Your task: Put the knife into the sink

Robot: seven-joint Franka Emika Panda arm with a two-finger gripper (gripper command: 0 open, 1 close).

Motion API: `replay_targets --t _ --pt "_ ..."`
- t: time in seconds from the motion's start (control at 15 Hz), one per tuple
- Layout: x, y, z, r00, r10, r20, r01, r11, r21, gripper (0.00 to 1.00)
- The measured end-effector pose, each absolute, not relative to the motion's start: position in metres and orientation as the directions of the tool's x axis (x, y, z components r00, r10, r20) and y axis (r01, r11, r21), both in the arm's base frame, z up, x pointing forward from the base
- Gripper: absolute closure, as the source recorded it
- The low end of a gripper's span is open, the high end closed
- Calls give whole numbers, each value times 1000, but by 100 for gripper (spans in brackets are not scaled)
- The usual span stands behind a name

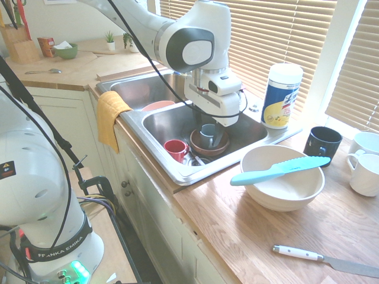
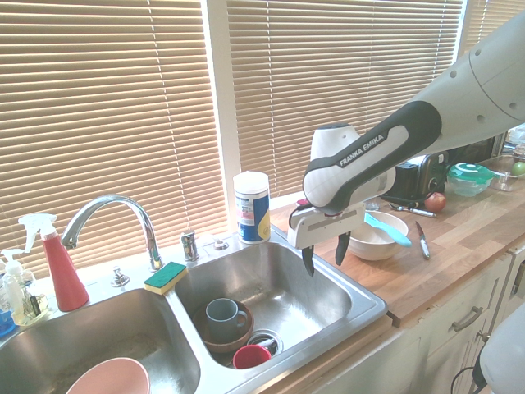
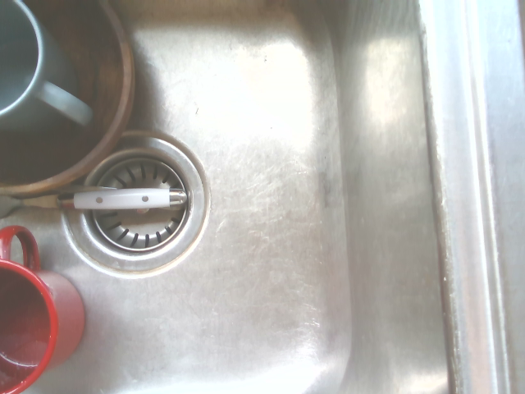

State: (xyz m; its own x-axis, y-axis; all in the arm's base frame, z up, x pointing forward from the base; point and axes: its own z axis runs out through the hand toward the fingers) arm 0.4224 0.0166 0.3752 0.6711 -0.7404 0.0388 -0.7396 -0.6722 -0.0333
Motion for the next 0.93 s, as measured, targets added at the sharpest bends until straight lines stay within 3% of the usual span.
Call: replay_targets --t 0.4,0.67,0.93 --pt "434 2 417 642 -764 63 -762 -645 -56 0" --pt "421 -60 467 588 -803 96 -802 -594 -58 0" --pt "397 -126 473 552 -828 97 -831 -557 -21 0"
